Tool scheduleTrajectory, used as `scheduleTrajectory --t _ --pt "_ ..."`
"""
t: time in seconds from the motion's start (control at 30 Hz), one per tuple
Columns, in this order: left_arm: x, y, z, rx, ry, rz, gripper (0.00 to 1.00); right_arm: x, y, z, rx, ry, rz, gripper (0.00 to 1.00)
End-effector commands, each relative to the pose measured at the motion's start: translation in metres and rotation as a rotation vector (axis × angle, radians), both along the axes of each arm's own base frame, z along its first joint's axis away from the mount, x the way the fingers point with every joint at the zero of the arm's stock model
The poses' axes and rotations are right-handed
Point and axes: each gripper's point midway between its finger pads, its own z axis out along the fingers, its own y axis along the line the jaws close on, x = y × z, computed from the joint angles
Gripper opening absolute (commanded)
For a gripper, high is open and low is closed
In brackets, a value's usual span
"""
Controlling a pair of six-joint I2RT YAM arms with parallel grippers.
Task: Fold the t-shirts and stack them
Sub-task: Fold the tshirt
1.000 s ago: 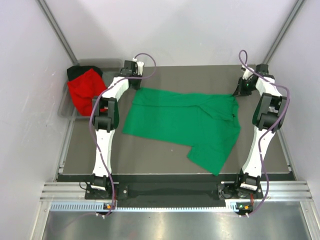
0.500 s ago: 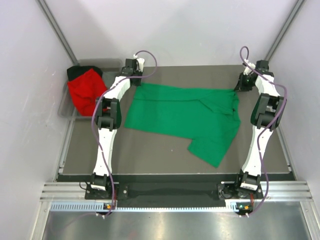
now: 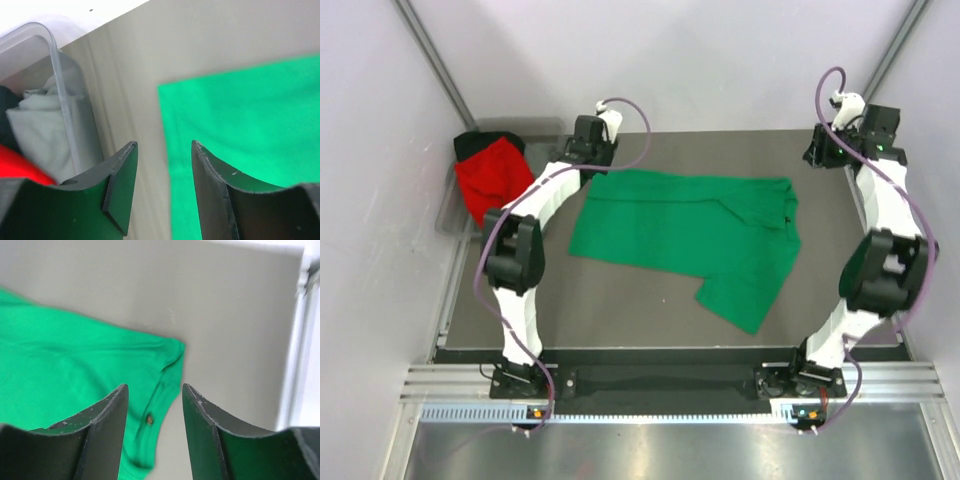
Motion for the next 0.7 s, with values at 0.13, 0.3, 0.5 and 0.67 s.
scheduleTrajectory --t 0.13,0.3,0.5,0.67 --pt "-0.100 -0.001 0.004 0.022 0.075 -0.118 0.52 -0.138 0.077 -0.034 -0.116 0.066 0.467 0.45" --pt "-0.164 0.020 -0.010 0.052 0.175 -0.150 0.52 -0.245 0.126 -0.065 -0.204 0.091 0.786 0.45" --pt "-0.217 0.032 -0.023 0.031 0.219 -0.182 0.54 -0.321 0.151 -0.081 -0.365 0.081 1.045 0.44" --pt "-0.212 0.046 -0.018 0.027 0.194 -0.123 0.56 -0.359 0.150 -0.111 -0.428 0.202 1.191 0.45"
